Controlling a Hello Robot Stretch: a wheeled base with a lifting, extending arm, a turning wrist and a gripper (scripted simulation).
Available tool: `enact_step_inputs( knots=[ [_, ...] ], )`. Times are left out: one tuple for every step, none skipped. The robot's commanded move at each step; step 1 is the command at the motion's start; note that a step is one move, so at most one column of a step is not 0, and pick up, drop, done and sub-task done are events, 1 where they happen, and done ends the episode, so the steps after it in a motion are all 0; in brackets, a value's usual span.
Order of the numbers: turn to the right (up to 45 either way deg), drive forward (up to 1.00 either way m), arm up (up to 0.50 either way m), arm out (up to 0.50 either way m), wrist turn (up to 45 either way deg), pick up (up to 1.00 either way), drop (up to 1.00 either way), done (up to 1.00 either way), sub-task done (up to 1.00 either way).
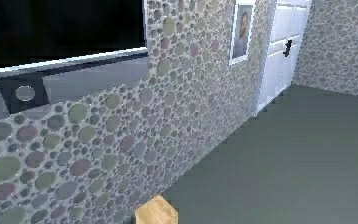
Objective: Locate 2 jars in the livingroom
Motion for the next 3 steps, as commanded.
enact_step_inputs(
  knots=[
    [24.0,0.0,0.0,0.0,0.0,0.0,0.0,0.0,0.0],
    [0.0,1.0,0.0,0.0,0.0,0.0,0.0,0.0,0.0],
    [12.0,0.0,0.0,0.0,0.0,0.0,0.0,0.0,0.0]
  ],
)
